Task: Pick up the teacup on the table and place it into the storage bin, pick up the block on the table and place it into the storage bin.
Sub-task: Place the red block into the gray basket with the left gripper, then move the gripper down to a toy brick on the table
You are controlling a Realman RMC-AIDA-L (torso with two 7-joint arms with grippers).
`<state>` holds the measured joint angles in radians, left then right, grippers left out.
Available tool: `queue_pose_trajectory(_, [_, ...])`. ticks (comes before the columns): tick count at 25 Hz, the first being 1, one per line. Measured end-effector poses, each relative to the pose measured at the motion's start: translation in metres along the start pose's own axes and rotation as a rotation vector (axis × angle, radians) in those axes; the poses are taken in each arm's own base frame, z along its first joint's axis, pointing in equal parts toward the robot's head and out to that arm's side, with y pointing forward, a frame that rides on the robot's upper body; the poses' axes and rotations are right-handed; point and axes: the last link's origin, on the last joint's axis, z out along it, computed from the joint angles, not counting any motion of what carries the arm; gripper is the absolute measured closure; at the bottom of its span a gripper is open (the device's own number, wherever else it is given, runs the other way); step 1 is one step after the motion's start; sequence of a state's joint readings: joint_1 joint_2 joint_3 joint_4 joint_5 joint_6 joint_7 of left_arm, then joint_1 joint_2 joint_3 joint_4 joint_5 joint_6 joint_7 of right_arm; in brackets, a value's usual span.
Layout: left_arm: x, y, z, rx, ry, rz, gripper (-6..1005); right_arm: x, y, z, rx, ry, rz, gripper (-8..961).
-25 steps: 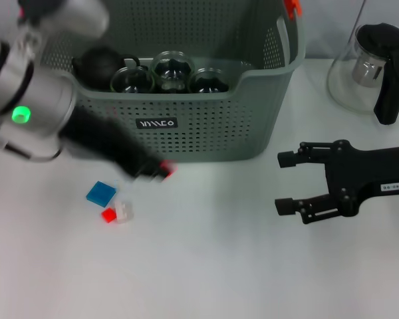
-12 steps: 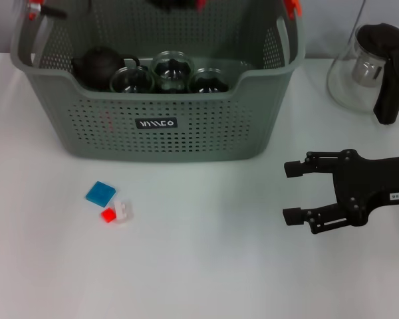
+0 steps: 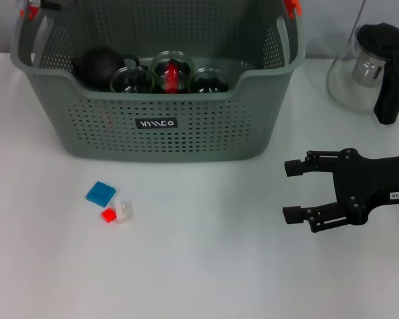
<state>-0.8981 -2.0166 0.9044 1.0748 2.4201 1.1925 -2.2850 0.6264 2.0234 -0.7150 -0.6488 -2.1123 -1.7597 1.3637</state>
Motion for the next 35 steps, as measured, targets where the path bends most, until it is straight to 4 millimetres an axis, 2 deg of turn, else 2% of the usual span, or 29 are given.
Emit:
queue_pose_trajectory(1, [0.000, -0.001, 0.000, 0.007, 0.001, 0.004, 740, 0.000, 0.000, 0.000, 0.001, 0.000, 0.000, 10])
queue_pose_trajectory(5, [0.008, 0.002, -0.015, 0.021, 0.017, 0.080, 601, 0.001, -0.001, 0.000, 0.007, 0.001, 0.001, 10])
queue_pose_trajectory(9, [0.010, 0.026, -0.036, -0.045, 0.025, 0.259, 435, 0.001, -0.001, -0.001, 0.010, -0.005, 0.002, 10])
queue_pose_trajectory(12, [-0.007, 0.048, -0.047, -0.121, -0.029, 0.416, 291, 0.001, -0.001, 0.000, 0.013, -0.008, 0.003, 10])
queue_pose_trajectory(13, [-0.015, 0.056, -0.050, -0.154, -0.063, 0.461, 272, 0.000, -0.001, 0.000, 0.016, -0.012, 0.004, 10])
queue_pose_trajectory(14, [-0.033, 0.069, -0.056, -0.191, -0.117, 0.532, 253, 0.000, -0.001, 0.000, 0.019, -0.018, 0.006, 10])
queue_pose_trajectory(15, [-0.033, 0.069, -0.056, -0.191, -0.117, 0.532, 235, 0.000, -0.001, 0.000, 0.022, -0.023, 0.007, 10])
queue_pose_trajectory(22, [-0.083, 0.095, -0.070, -0.214, -0.220, 0.636, 103, -0.002, -0.002, 0.002, 0.032, -0.053, 0.015, 10])
queue_pose_trajectory(28, [-0.118, 0.106, -0.054, -0.320, -0.401, 0.608, 62, -0.002, -0.001, 0.007, 0.022, -0.061, 0.023, 10])
queue_pose_trajectory(35, [-0.139, 0.099, -0.018, -0.321, -0.568, 0.597, 64, -0.002, -0.001, 0.007, 0.022, -0.062, 0.025, 10])
